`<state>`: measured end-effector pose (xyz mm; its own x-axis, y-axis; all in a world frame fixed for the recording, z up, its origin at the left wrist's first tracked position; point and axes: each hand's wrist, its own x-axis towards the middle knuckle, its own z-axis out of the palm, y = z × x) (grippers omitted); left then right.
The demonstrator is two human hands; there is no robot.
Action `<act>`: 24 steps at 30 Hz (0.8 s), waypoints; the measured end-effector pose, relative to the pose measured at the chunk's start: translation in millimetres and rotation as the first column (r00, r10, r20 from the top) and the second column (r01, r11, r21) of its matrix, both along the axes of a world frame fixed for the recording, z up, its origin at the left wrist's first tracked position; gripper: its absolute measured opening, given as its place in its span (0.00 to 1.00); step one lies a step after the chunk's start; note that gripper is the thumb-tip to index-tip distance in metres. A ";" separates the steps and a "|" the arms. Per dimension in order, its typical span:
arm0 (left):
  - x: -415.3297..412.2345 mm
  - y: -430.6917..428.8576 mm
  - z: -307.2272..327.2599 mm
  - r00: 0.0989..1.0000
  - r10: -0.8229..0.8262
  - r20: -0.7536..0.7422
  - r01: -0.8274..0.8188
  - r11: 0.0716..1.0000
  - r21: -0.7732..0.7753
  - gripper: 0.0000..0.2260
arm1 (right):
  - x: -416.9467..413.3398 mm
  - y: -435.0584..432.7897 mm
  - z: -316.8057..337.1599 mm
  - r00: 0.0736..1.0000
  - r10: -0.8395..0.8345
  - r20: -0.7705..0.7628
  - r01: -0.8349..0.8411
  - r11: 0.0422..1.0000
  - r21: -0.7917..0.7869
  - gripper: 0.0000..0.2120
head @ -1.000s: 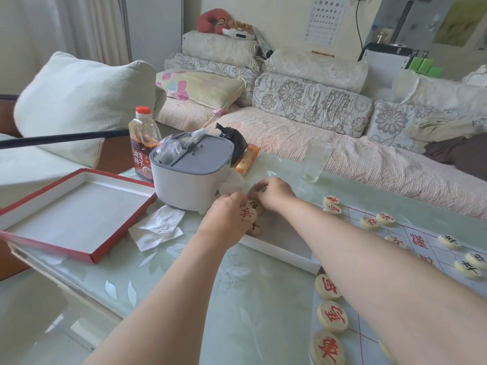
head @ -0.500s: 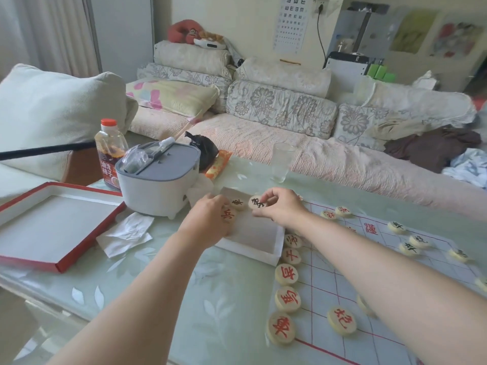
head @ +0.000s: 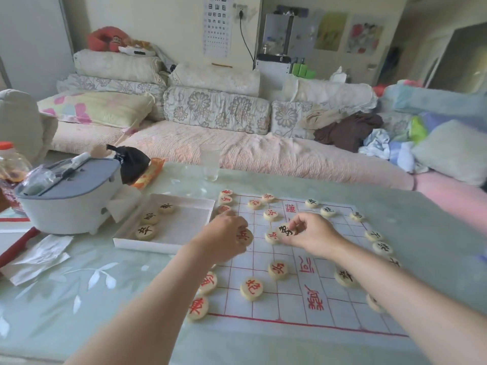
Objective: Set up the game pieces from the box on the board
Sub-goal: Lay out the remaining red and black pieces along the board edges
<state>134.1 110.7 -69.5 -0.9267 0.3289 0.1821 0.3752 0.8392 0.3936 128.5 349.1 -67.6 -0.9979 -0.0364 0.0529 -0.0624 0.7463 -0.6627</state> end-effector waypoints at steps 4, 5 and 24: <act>3.5 31.9 0.1 0.999 -0.051 0.008 0.052 0.999 -0.015 0.23 | 22.9 38.2 -11.6 0.994 -0.027 0.104 0.017 0.995 0.101 0.15; 4.2 38.6 0.6 0.998 -0.064 0.014 0.064 0.998 -0.018 0.24 | 26.1 43.6 -14.0 0.994 -0.027 0.110 0.013 0.991 0.130 0.14; -3.1 100.2 -6.2 0.986 -0.162 0.043 0.164 0.984 -0.067 0.22 | 23.3 54.2 -29.5 0.990 0.133 0.041 -0.138 0.903 0.407 0.14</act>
